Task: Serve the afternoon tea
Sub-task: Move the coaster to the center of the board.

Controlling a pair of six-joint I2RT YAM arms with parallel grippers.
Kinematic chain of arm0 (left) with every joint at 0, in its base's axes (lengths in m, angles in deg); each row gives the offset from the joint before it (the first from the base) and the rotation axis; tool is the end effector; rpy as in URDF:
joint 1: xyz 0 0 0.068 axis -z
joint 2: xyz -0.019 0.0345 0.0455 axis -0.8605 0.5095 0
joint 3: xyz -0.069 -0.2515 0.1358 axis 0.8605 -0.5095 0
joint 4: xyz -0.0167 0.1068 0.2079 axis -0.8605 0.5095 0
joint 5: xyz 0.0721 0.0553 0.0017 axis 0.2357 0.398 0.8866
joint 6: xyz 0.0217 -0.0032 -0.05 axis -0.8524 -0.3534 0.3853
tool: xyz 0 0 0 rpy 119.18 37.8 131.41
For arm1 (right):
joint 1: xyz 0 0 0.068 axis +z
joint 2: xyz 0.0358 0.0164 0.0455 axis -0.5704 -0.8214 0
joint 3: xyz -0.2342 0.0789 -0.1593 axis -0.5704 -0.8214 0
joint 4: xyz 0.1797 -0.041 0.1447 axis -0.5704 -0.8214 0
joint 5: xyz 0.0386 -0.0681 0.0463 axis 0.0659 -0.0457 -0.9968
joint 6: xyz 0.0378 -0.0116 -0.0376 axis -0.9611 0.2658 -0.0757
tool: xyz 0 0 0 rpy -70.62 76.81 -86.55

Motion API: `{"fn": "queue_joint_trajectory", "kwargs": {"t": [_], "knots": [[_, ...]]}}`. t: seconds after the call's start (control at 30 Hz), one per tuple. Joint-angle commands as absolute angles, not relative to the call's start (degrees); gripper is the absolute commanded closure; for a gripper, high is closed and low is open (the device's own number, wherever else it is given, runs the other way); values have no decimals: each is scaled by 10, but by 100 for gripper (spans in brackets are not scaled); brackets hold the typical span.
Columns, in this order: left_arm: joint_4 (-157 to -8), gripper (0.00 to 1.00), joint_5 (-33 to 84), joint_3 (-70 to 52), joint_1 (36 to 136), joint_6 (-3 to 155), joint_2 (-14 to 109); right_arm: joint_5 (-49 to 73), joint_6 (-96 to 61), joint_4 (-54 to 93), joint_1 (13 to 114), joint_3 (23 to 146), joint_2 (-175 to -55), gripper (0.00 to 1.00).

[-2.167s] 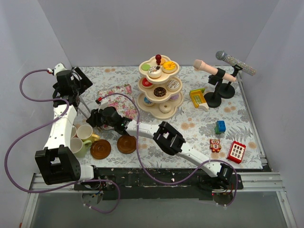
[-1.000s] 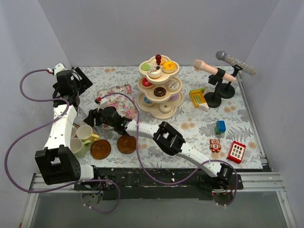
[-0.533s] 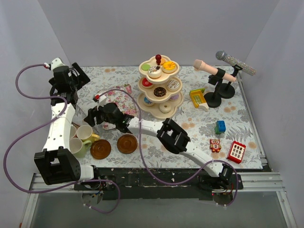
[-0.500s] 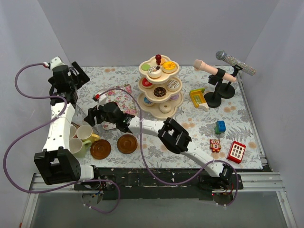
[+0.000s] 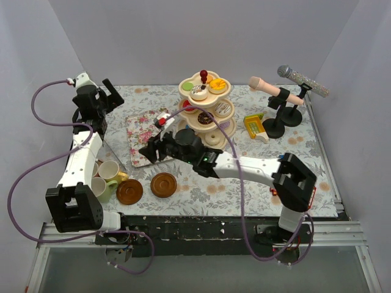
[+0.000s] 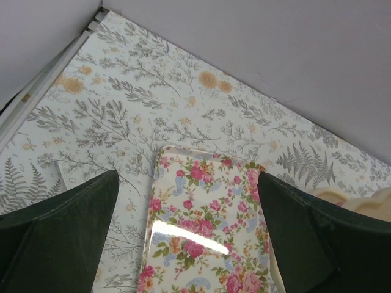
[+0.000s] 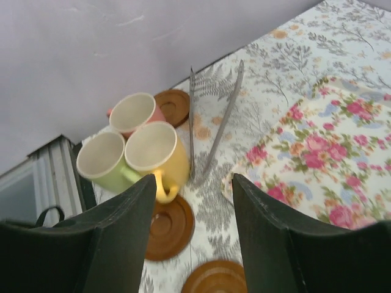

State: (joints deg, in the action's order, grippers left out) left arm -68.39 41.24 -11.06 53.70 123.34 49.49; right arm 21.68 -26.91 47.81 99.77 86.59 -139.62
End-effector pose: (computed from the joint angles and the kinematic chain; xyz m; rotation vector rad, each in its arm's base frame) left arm 0.2838 0.0331 0.3854 -1.1133 1.5928 -0.4957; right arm 0.1818 0.3860 0.3378 -0.6677 1.5489 1.0558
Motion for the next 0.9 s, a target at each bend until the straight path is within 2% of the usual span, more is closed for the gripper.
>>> {"fn": "queue_joint_trajectory", "kwargs": {"t": [0.0, 0.13, 0.27, 0.37, 0.87], "knots": [[-753, 2, 407, -160, 544, 1216, 501, 248, -252, 420, 997, 752, -1261, 40], [-759, 2, 395, -183, 544, 1207, 498, 322, -276, 298, 997, 659, -1176, 40], [-756, 2, 395, -197, 545, 1205, 492, 331, -286, 204, 997, 649, -1166, 41], [-753, 2, 398, -198, 547, 1203, 499, 313, -290, 143, 998, 679, -1201, 42], [-756, 2, 392, -201, 567, 1206, 511, 298, -246, 67, 1030, 901, -1441, 42]]}}
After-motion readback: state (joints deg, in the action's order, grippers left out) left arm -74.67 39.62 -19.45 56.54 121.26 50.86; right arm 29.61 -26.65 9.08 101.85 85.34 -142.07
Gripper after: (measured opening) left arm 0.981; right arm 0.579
